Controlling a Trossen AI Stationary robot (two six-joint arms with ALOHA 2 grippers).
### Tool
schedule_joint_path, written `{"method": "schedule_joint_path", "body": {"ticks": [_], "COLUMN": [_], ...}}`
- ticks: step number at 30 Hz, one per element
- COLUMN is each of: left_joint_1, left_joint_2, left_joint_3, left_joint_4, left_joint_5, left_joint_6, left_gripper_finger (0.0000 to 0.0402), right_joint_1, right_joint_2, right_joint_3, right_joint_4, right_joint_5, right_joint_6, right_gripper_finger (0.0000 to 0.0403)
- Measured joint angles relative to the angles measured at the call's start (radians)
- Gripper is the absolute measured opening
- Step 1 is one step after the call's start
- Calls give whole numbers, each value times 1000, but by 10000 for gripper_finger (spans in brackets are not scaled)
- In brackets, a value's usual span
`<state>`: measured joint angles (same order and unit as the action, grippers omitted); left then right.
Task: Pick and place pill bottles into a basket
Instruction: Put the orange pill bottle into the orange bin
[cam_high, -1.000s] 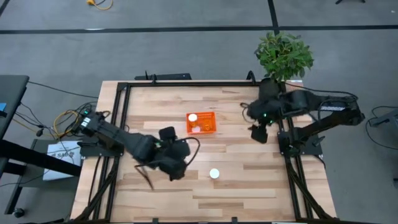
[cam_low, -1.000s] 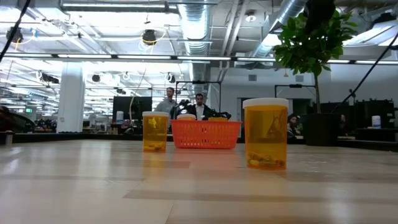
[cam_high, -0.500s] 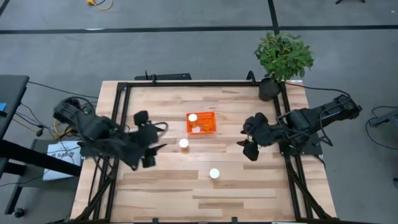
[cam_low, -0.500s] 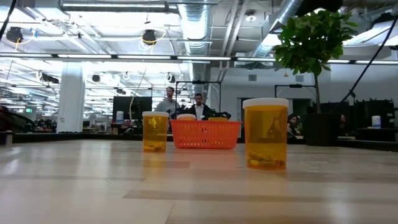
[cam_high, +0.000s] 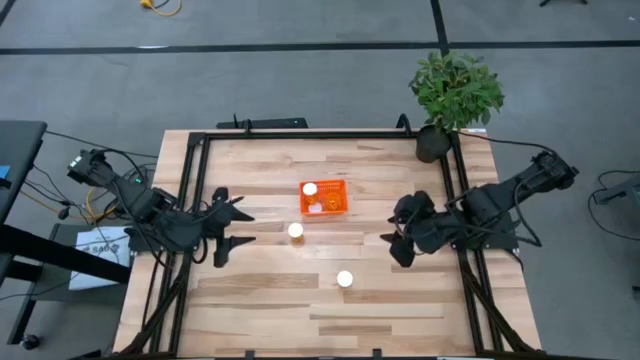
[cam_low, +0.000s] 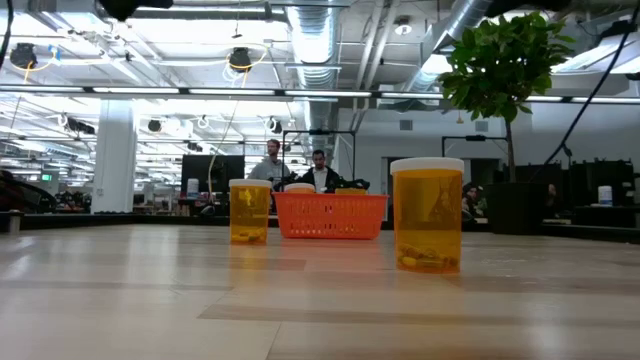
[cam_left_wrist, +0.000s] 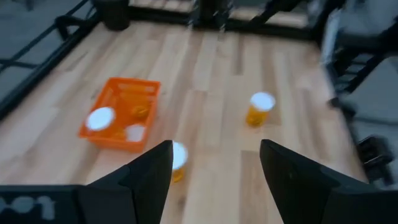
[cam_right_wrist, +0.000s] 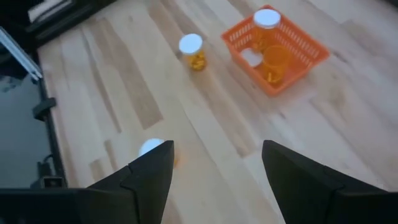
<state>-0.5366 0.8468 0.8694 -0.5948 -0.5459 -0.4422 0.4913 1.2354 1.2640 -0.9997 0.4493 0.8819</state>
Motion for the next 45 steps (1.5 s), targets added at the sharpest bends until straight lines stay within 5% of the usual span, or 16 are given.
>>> {"method": "schedule_joint_path", "body": {"ticks": [8,17,29,36,45], "left_joint_1": [-3,-3,-3,-3,-3], "left_joint_2": [-96,-102,-102,-102,-101], "left_joint_3": [-107,-107,-107,-107,-106], "left_joint_4": [83,52,-28,-27,-23], "left_joint_5": [-6,141,143,145,160], "left_joint_6": [-35,-55,-100,-116,-117], "left_gripper_finger": [232,232,231,231,231], "right_joint_1": [27,24,-60,-121,-129], "right_joint_2": [159,296,368,410,460], "right_joint_3": [0,0,3,0,13], "right_joint_4": [-3,120,269,358,306], "right_joint_5": [23,-177,-281,-478,-485], "right_joint_6": [34,-106,-179,-227,-301], "right_gripper_finger": [239,239,239,239,239]}}
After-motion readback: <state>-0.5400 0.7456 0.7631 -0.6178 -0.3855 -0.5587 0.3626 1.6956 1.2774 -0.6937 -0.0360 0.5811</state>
